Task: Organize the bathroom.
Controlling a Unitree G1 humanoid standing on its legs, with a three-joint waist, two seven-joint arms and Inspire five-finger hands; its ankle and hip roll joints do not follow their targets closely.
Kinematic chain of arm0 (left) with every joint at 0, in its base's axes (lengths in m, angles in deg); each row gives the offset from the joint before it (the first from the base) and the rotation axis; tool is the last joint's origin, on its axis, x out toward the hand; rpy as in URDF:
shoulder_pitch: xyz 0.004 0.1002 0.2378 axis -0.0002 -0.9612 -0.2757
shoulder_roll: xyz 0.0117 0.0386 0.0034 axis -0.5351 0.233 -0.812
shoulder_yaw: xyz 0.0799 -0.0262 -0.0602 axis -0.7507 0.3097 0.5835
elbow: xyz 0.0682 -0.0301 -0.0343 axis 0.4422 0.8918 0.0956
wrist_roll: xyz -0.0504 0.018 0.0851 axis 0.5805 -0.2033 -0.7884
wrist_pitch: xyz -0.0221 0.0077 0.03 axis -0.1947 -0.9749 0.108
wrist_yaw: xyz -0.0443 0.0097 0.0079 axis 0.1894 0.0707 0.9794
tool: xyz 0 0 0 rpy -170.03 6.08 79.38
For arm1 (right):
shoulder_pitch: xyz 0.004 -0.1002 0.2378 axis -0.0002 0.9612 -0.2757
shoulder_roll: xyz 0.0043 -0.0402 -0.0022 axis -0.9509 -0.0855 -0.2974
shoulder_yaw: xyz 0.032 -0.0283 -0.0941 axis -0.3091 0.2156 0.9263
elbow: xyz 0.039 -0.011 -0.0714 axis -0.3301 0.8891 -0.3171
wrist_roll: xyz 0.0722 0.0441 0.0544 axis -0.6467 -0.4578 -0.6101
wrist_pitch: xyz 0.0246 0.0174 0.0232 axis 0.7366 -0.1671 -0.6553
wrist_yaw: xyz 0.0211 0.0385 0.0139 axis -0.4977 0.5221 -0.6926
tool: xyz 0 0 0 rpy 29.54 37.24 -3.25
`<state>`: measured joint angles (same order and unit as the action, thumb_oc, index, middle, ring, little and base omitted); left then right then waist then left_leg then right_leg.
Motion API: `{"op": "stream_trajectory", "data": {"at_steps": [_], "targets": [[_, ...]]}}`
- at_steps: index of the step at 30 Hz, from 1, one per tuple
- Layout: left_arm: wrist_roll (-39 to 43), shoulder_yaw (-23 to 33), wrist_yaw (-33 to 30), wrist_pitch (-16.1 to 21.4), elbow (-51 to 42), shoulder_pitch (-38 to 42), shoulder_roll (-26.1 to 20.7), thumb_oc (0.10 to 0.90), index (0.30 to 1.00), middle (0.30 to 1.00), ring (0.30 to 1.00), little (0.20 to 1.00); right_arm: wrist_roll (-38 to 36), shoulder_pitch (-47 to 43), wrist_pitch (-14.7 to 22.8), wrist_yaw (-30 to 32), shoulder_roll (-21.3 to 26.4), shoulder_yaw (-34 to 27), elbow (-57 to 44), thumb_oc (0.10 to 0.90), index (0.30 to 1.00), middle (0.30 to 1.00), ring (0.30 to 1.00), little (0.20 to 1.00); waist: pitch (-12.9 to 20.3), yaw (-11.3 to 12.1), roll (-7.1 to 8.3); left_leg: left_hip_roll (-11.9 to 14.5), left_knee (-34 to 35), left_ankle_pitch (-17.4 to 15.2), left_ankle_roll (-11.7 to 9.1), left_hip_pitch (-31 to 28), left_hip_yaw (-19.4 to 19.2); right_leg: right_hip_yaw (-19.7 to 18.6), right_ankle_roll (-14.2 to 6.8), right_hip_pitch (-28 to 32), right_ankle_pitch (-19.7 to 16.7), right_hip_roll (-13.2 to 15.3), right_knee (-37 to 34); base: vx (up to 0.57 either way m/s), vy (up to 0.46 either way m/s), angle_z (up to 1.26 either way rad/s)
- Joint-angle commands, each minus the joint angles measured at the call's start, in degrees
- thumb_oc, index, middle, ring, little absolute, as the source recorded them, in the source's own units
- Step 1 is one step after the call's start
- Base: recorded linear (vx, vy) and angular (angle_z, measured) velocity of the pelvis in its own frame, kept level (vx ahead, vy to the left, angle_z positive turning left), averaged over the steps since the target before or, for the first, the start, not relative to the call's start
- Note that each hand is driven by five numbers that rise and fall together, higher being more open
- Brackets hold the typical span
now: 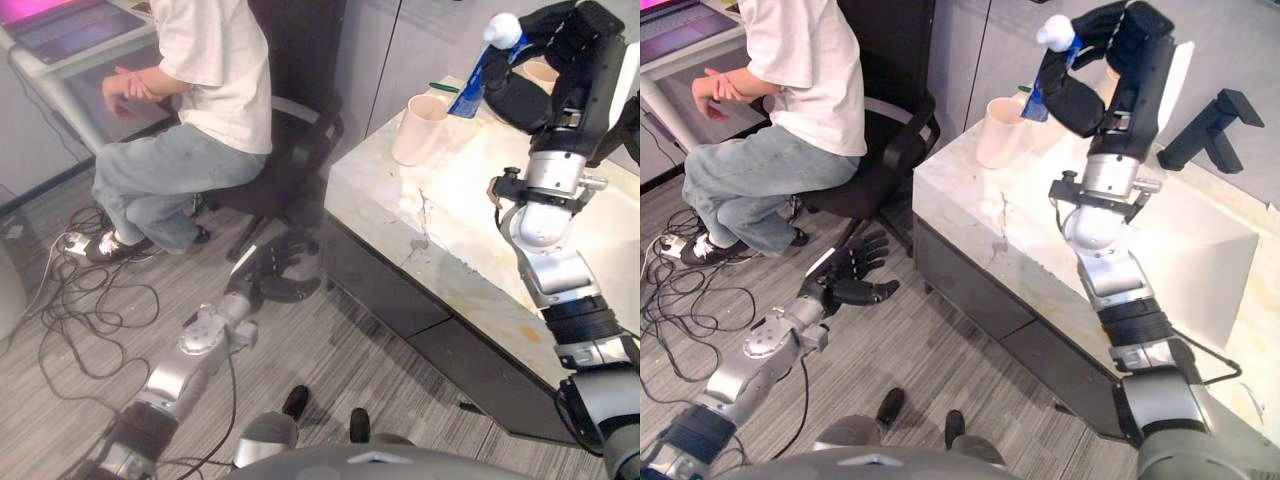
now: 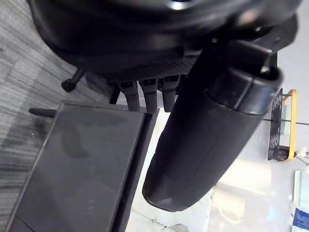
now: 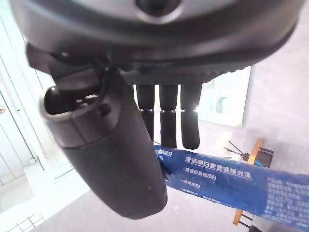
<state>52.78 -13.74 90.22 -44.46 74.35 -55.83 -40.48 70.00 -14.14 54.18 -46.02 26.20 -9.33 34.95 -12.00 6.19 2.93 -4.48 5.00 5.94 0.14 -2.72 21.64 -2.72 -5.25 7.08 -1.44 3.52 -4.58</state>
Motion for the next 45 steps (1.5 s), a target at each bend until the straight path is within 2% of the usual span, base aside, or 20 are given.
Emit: {"op": "stream_trajectory", "data": {"at_steps": [1,6,15,19,20,21,22,24,26,27,28,29,30,31,32,33,34,35,40,45], "targets": [[2.4,-0.8,1.9,8.6,-8.7,1.3,-0.4,0.800,0.900,0.900,0.900,0.900,1.0,-9.4,4.4,2.1,5.1,-2.2,-1.2,0.400,0.300,0.300,0.300,0.300,9.3,0.6,1.47,-0.1,-0.8,-7.3,2.2,-4.8,-6.0,0.5,1.0,-8.9,-7.0,-1.5,-0.4,0.09,-0.058,0.02],[3.2,-2.2,1.7,7.8,-9.1,1.7,-0.9,0.800,0.900,0.900,0.900,0.900,-0.2,-10.2,3.7,1.8,6.7,-1.0,1.0,0.400,0.300,0.300,0.300,0.300,9.5,0.4,1.53,0.6,-1.9,-7.1,1.3,-4.8,-5.7,0.8,1.6,-8.2,-6.4,-1.7,-0.4,0.12,-0.076,0.06],[3.5,-1.8,3.3,7.5,-10.1,0.4,-1.7,0.800,0.900,0.900,0.900,0.900,-1.5,-11.0,4.4,0.3,8.1,0.0,3.8,0.400,0.300,0.300,0.300,0.300,9.8,1.0,1.25,0.8,-5.7,-3.5,0.3,-4.5,-3.6,1.1,2.6,-8.0,-6.1,-2.5,-0.4,0.10,-0.067,0.06],[5.3,-3.1,10.2,7.7,-11.4,0.6,-2.6,0.800,0.900,0.900,0.900,0.900,-2.9,-11.4,5.5,0.3,8.9,0.4,5.3,0.400,0.300,0.300,0.300,0.300,10.0,0.9,1.13,1.5,-7.5,-1.9,-0.6,-4.5,-3.7,1.9,3.3,-7.7,-5.6,-3.0,-0.4,0.11,-0.083,0.08],[7.2,-5.0,15.9,5.8,-12.7,1.2,-3.1,0.800,0.900,0.900,0.900,0.900,-3.2,-11.2,6.3,0.8,9.5,0.1,5.7,0.400,0.300,0.300,0.300,0.300,9.9,0.4,0.91,2.7,-10.9,1.8,-1.6,-3.2,-5.4,2.9,4.0,-7.1,-5.2,-3.3,-0.4,0.06,-0.060,0.14],[7.6,-5.9,17.0,5.3,-12.9,1.6,-3.2,0.800,0.900,0.900,0.900,0.900,-2.9,-11.1,6.5,1.0,9.5,0.1,5.6,0.400,0.300,0.300,0.300,0.300,9.6,0.3,1.06,2.7,-13.3,2.6,-1.8,-2.3,-5.7,3.1,4.1,-6.9,-5.2,-3.1,-0.4,0.08,-0.093,0.19],[8.8,-8.5,21.6,4.1,-13.4,2.9,-3.3,0.800,0.900,0.900,0.900,0.900,-1.5,-11.1,7.5,1.8,9.7,0.5,5.7,0.400,0.300,0.300,0.300,0.300,8.6,-0.1,1.23,2.7,-19.2,3.4,-1.8,0.2,-6.7,3.8,4.8,-6.1,-4.5,-2.9,-0.2,0.03,-0.076,0.17],[10.5,-11.6,26.3,2.8,-12.5,4.8,-3.4,0.800,0.900,0.900,0.900,0.900,-2.0,-11.6,7.8,2.0,10.2,1.0,4.9,0.400,0.300,0.300,0.300,0.300,7.0,-0.8,1.45,2.4,-25.1,4.1,-1.7,4.4,-8.3,3.7,5.0,-5.0,-4.4,-2.5,0.5,0.02,-0.051,0.41],[13.3,-13.9,30.0,2.3,-10.7,6.7,-3.2,0.800,0.900,0.900,0.900,0.900,-1.5,-12.5,8.2,2.7,10.2,2.5,4.4,0.400,0.300,0.300,0.300,0.300,6.3,-1.3,1.31,3.4,-22.1,2.2,-1.3,6.5,-9.9,3.1,4.5,-4.0,-3.6,-2.4,0.8,0.07,0.028,0.49],[15.0,-14.8,31.9,1.5,-10.5,7.2,-3.0,0.800,0.900,0.900,0.900,0.900,-1.0,-13.5,8.5,3.1,10.0,3.5,4.6,0.400,0.300,0.300,0.300,0.300,6.4,-1.5,0.74,4.4,-16.0,2.0,-1.5,5.5,-10.7,3.2,4.3,-3.4,-3.0,-2.6,0.7,0.13,0.091,0.14],[15.3,-15.3,32.9,1.0,-10.6,7.3,-2.8,0.800,0.900,0.900,0.900,0.900,-0.7,-13.9,8.4,3.4,9.8,3.9,4.5,0.400,0.300,0.300,0.300,0.300,6.5,-1.6,0.39,4.9,-12.4,2.1,-1.7,5.5,-11.1,3.4,4.3,-3.0,-2.6,-2.8,0.5,0.14,0.137,0.05],[15.5,-16.2,34.2,-0.4,-11.4,7.5,-2.5,0.800,0.900,0.900,0.900,0.900,-0.1,-14.2,8.3,3.7,9.5,4.4,4.1,0.400,0.300,0.300,0.300,0.300,6.5,-1.7,-0.22,5.2,-6.5,3.7,-2.1,5.9,-11.7,3.6,4.3,-2.4,-2.4,-3.1,0.2,0.13,0.116,0.07],[15.5,-16.7,35.1,-0.6,-11.7,7.4,-2.4,0.800,0.900,0.900,0.900,0.900,0.2,-14.1,8.4,3.8,9.4,4.5,3.8,0.400,0.300,0.300,0.300,0.300,6.5,-1.8,-0.60,5.2,-4.1,4.1,-2.3,6.2,-12.3,3.8,4.3,-1.8,-1.8,-3.4,0.0,0.10,0.127,0.02],[15.0,-17.6,36.5,-0.3,-11.5,7.1,-2.1,0.800,0.900,0.900,0.900,0.900,0.7,-13.5,8.8,3.8,9.5,4.3,3.1,0.400,0.300,0.300,0.300,0.300,6.2,-2.1,-1.02,5.4,-3.9,6.8,-2.7,8.4,-13.4,3.7,4.6,-1.5,-1.6,-3.9,0.4,0.11,0.106,-0.01],[15.1,-18.3,37.2,0.0,-11.1,7.0,-2.2,0.800,0.900,0.900,0.900,0.900,0.2,-13.2,9.1,2.9,9.9,3.9,2.6,0.400,0.300,0.300,0.300,0.300,6.3,-2.6,-0.78,5.0,-3.4,4.4,-2.4,7.5,-14.2,3.8,4.4,-1.1,-1.2,-3.5,0.4,0.10,0.125,-0.09],[15.2,-19.1,37.7,0.4,-10.5,7.2,-2.5,0.800,0.900,0.900,0.900,0.900,-0.3,-13.0,10.1,2.2,10.1,3.8,2.7,0.400,0.300,0.300,0.300,0.300,6.5,-2.7,-0.78,4.4,-2.3,2.8,-2.1,6.8,-13.4,3.7,3.9,-1.1,-1.3,-3.0,0.6,0.11,0.139,-0.12],[15.4,-19.9,38.1,1.4,-9.6,7.7,-2.8,0.800,0.900,0.900,0.900,0.900,-0.8,-12.8,10.9,1.4,10.5,3.6,2.5,0.400,0.300,0.300,0.300,0.300,7.0,-3.1,-1.03,3.9,-0.8,2.3,-1.6,5.9,-12.6,3.6,3.6,-1.5,-1.8,-2.8,0.4,0.10,0.163,-0.15],[16.1,-20.3,37.4,0.7,-10.0,8.2,-2.8,0.800,0.900,0.900,0.900,0.900,-0.9,-12.6,11.1,0.9,10.9,3.3,2.0,0.400,0.300,0.300,0.300,0.300,7.6,-3.4,-1.14,3.7,-0.2,1.7,-1.4,5.0,-12.5,3.6,3.3,-1.5,-2.0,-2.5,0.2,0.10,0.163,-0.20],[18.0,-20.9,36.0,0.2,-9.5,9.1,-3.2,0.800,0.900,0.900,0.900,0.900,-4.2,-11.8,10.5,-2.2,12.2,1.8,1.3,0.400,0.300,0.300,0.300,0.300,10.1,-4.5,-1.55,3.2,0.0,0.4,-1.0,4.2,-12.5,3.9,2.5,-2.4,-2.3,-1.5,-0.3,0.09,0.107,-0.10],[19.1,-20.8,37.3,0.4,-9.6,8.0,-3.9,0.800,0.900,0.900,0.900,0.900,-3.5,-12.0,9.6,-1.3,11.8,1.9,2.6,0.400,0.300,0.300,0.300,0.300,11.1,-3.8,-1.66,2.7,0.0,-1.1,-0.4,2.9,-12.7,4.5,1.9,-2.4,-2.0,-0.6,-0.3,0.09,0.102,0.02]]}}
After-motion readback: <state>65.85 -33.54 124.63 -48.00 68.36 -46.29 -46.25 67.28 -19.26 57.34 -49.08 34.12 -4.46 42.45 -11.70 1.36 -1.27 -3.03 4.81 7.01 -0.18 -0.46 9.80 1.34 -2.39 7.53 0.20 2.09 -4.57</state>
